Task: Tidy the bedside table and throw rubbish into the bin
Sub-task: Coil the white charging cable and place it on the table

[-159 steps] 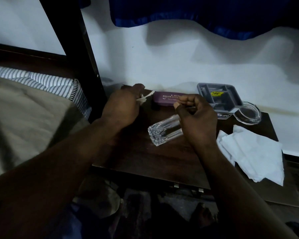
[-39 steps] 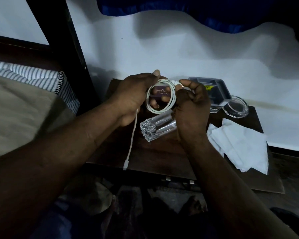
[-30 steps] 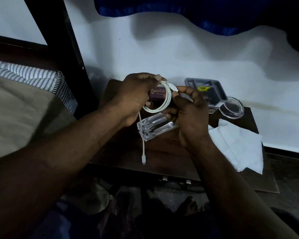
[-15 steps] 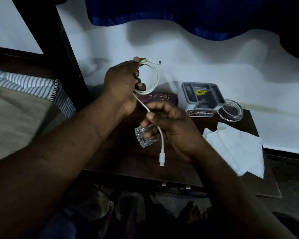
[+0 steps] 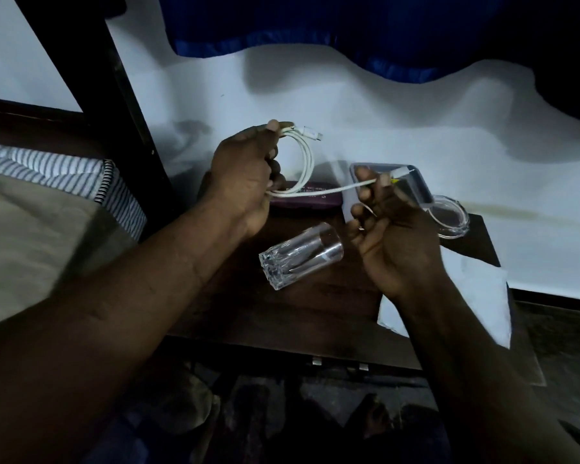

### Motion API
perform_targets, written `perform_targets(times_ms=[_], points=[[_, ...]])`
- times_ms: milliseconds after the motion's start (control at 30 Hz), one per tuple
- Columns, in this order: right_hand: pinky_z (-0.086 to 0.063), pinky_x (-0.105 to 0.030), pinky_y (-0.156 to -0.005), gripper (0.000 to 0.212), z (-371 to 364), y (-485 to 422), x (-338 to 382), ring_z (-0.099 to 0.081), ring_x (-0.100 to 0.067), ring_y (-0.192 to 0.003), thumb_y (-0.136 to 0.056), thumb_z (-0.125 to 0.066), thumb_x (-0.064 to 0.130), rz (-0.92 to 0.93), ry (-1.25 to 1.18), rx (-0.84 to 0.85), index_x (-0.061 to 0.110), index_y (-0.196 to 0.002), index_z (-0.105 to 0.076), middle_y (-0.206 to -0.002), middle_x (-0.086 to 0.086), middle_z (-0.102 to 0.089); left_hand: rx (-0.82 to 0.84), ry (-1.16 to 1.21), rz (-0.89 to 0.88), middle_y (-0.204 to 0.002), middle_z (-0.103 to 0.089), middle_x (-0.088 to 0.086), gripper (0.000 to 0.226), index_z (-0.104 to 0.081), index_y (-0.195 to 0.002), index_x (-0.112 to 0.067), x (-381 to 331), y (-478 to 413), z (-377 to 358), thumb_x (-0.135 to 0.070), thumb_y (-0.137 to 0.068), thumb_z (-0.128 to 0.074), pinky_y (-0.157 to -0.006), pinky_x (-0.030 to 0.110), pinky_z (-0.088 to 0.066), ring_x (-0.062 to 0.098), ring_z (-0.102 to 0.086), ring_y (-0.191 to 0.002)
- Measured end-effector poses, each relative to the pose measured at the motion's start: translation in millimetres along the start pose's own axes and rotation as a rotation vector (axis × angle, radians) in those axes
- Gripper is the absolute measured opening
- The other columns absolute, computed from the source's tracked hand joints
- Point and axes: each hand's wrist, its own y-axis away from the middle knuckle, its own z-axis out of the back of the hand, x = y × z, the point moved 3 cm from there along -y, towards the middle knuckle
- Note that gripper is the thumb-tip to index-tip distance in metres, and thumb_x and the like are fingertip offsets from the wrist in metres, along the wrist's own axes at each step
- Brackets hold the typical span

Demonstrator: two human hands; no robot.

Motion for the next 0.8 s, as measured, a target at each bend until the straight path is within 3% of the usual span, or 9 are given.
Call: perform_targets(times_ms=[67, 167, 267, 467, 600, 700, 800], points=[[-0.047, -0.016, -0.062, 0.021, 2, -1, -2, -0.06, -0.007, -0.076, -0.102, -0.055, 0.031, 0.033, 0.09, -0.132, 0.019, -0.104, -0.072, -0.086, 0.01, -0.066, 0.019, -0.072, -0.022, -0.064, -0.036, -0.003, 0.021, -0.073, -0.105, -0.005, 1, 2, -3, -0.017, -0.104, -0.057, -0.04, 0.017, -0.026, 0.005, -0.026, -0.043], [-0.052, -0.018, -0.064, 0.019, 4, -3, -7, -0.071, -0.013, -0.081, -0.105, -0.056, 0.028, 0.043, 0.106, -0.194, 0.017, -0.103, -0.071, -0.097, 0.005, -0.073, 0.097, -0.033, 0.031, -0.065, -0.034, -0.002, 0.024, -0.072, -0.112, 0.001, 5, 7, -9, -0.017, -0.103, -0.058, -0.039, 0.018, -0.025, 0.006, -0.024, -0.044], [-0.051, -0.02, -0.061, 0.016, 5, -4, -11, -0.073, -0.016, -0.075, -0.104, -0.06, 0.024, 0.072, 0.139, -0.283, 0.014, -0.104, -0.072, -0.089, 0.002, -0.076, 0.186, 0.037, 0.116, -0.066, -0.034, -0.001, 0.029, -0.067, -0.12, 0.005, 8, 11, -12, -0.015, -0.102, -0.058, -0.038, 0.018, -0.024, 0.006, -0.022, -0.046], [-0.051, -0.023, -0.058, 0.012, -2, 1, 4, -0.069, -0.015, -0.065, -0.096, -0.069, 0.005, 0.364, 0.161, -0.297, 0.016, -0.091, -0.065, -0.076, 0.003, -0.074, 0.124, -0.262, 0.087, -0.052, -0.042, -0.008, 0.021, -0.076, -0.1, -0.004, 18, 16, -14, -0.018, -0.102, -0.06, -0.042, 0.018, -0.026, 0.006, -0.034, -0.043], [-0.054, -0.025, -0.068, 0.012, -8, 5, 10, -0.07, -0.021, -0.075, -0.091, -0.075, 0.005, 0.623, 0.515, -0.26, 0.013, -0.096, -0.069, -0.085, -0.008, -0.075, 0.112, -0.234, 0.123, -0.051, -0.044, -0.009, 0.024, -0.074, -0.108, 0.001, 20, 20, -17, -0.017, -0.101, -0.06, -0.041, 0.018, -0.027, 0.006, -0.037, -0.044], [-0.058, -0.034, -0.075, 0.013, -9, 7, 9, -0.072, -0.018, -0.085, -0.093, -0.076, 0.009, 0.794, 0.787, -0.187, 0.02, -0.1, -0.075, -0.093, -0.002, -0.075, 0.107, -0.171, 0.129, -0.052, -0.043, -0.008, 0.026, -0.072, -0.111, 0.005, 17, 20, -18, -0.016, -0.102, -0.059, -0.04, 0.018, -0.027, 0.006, -0.035, -0.042], [-0.054, -0.025, -0.071, 0.012, -13, 6, 3, -0.069, -0.013, -0.08, -0.092, -0.077, 0.013, 0.868, 1.048, -0.106, 0.019, -0.101, -0.081, -0.093, -0.001, -0.073, 0.117, -0.17, 0.147, -0.053, -0.051, -0.006, 0.027, -0.073, -0.112, 0.004, 16, 22, -18, -0.017, -0.102, -0.059, -0.04, 0.017, -0.027, 0.011, -0.047, -0.046]])
